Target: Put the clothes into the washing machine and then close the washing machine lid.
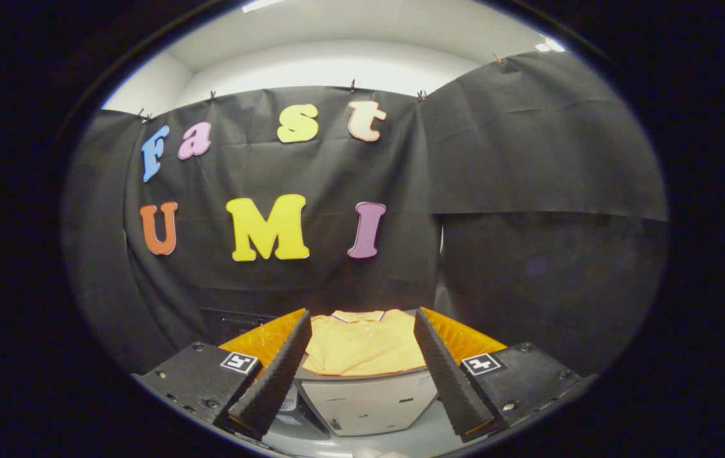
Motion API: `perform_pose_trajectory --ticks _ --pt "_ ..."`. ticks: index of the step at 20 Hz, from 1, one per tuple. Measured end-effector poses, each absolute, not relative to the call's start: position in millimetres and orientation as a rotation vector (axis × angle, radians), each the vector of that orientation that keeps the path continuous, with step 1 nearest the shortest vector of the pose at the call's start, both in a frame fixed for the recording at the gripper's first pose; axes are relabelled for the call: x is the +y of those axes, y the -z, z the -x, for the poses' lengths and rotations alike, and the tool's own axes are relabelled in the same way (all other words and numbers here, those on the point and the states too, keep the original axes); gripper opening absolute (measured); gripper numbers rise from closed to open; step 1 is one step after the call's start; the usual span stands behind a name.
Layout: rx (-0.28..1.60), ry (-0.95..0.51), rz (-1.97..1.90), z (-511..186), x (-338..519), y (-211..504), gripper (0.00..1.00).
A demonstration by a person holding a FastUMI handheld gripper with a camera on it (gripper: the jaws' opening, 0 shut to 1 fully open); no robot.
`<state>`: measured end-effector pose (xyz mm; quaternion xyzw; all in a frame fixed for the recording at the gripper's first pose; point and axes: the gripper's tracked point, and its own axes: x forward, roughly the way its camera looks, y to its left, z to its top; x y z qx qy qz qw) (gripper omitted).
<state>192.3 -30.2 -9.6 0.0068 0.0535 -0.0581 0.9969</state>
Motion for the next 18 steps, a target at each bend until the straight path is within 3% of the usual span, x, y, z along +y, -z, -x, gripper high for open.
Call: perform_pose_trajectory --ticks 10,18 --pt "0.338 0.069 0.012 -365.1 -63.2 82.7 1.00" --pt "0.540 0.075 0.023 -459.4 -76.3 161.5 1.00"
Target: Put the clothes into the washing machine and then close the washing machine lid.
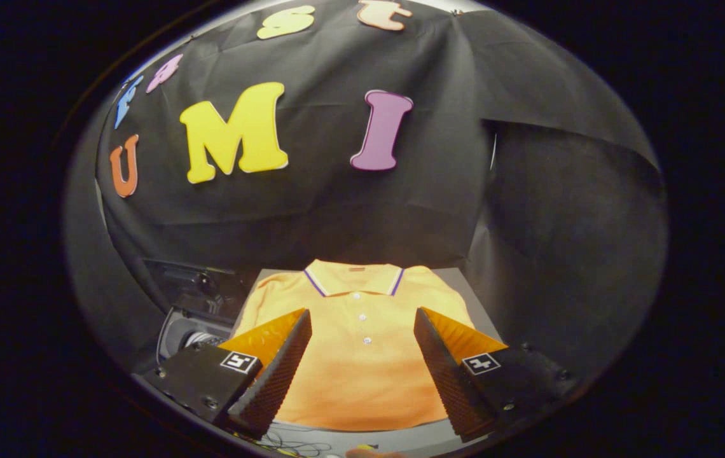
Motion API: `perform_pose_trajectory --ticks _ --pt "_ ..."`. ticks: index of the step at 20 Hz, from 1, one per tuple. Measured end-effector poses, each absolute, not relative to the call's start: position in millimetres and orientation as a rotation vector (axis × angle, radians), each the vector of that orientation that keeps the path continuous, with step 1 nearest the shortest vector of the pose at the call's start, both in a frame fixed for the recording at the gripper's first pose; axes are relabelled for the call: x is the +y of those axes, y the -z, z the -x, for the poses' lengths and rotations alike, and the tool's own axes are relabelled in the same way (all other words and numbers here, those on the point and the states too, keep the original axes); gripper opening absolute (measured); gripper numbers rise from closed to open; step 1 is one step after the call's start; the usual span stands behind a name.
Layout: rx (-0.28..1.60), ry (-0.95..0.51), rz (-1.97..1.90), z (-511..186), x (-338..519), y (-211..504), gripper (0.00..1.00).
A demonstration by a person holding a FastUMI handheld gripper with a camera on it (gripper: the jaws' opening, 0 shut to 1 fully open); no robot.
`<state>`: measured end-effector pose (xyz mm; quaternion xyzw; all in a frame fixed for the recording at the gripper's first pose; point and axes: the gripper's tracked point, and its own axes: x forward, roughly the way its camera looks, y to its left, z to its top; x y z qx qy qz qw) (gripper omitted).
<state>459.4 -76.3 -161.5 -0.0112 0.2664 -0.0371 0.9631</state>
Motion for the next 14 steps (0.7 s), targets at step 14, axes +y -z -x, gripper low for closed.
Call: perform_pose_trajectory --ticks 14 --pt "0.795 0.064 0.019 -498.7 -83.9 247.6 1.00"
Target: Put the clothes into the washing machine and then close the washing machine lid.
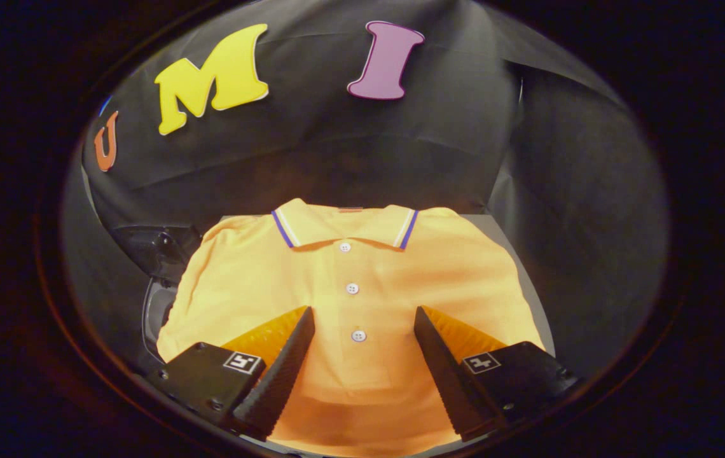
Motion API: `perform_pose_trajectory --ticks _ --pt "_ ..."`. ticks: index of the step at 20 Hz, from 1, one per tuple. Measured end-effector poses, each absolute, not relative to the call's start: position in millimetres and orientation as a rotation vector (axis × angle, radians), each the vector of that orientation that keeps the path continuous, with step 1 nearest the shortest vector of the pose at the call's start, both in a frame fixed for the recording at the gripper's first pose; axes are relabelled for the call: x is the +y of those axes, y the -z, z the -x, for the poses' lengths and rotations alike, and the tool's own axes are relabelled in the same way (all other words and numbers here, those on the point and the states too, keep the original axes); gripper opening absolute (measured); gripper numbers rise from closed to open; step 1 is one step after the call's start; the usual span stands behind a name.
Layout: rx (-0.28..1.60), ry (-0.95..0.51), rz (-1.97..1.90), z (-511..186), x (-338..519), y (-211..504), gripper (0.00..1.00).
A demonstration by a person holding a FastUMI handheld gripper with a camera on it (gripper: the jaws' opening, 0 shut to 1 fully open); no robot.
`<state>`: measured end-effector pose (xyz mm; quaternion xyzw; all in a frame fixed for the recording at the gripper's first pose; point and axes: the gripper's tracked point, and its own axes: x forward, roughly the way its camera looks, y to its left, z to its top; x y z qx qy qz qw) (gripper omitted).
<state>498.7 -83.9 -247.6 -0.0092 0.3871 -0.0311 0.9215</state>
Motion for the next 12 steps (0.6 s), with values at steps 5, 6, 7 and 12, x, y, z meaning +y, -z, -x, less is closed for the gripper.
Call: perform_pose_trajectory --ticks 5,6,7,12 --pt "0.813 0.091 0.035 -499.9 -84.4 248.7 0.64" --pt "0.830 0.090 0.055 -498.3 -83.2 248.5 0.51" --pt "0.839 0.083 0.071 -498.4 -81.2 249.2 0.37" --pt "0.863 0.093 0.038 -492.9 -75.7 243.2 0.07"
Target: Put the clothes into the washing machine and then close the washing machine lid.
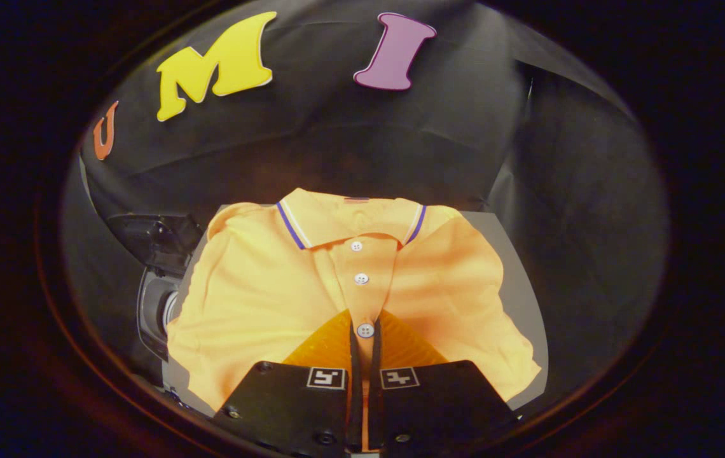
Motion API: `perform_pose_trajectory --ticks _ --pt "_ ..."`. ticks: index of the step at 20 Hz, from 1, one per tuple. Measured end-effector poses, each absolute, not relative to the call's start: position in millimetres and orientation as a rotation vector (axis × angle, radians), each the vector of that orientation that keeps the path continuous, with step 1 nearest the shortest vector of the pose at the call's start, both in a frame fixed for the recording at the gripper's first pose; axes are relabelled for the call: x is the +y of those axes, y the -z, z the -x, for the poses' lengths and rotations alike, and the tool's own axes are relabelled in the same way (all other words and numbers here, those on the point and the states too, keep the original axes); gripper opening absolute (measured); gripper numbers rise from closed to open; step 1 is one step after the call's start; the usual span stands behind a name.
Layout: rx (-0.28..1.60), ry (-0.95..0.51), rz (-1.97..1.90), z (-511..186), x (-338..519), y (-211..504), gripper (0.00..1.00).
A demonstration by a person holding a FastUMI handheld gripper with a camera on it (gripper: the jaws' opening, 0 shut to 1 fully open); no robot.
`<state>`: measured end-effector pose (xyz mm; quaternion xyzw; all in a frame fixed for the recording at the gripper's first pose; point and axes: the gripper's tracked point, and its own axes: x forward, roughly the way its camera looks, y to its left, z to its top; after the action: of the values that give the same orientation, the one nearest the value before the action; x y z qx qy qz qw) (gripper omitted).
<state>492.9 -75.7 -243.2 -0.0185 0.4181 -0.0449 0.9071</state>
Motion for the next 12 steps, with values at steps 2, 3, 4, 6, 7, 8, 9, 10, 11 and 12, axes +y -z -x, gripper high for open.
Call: perform_pose_trajectory --ticks 2,3,4,6,7,8,9,10,11,12 --pt "0.858 0.086 -0.027 -490.3 -71.6 244.5 0.06" --pt "0.859 0.076 -0.048 -487.3 -69.4 245.2 0.06" --pt "0.851 0.073 -0.069 -484.3 -68.0 243.5 0.06" --pt "0.847 0.056 -0.103 -481.1 -63.0 237.9 0.06" --pt "0.838 0.051 -0.114 -478.5 -61.4 234.0 0.06" --pt "0.823 0.050 -0.120 -478.1 -60.5 228.3 0.06" --pt "0.808 0.047 -0.125 -477.3 -58.1 221.7 0.06" --pt "0.801 0.036 -0.130 -475.3 -54.4 214.4 0.06" --pt "0.795 0.028 -0.137 -473.7 -49.6 207.5 0.06" --pt "0.776 0.019 -0.148 -472.9 -44.7 199.5 0.06"
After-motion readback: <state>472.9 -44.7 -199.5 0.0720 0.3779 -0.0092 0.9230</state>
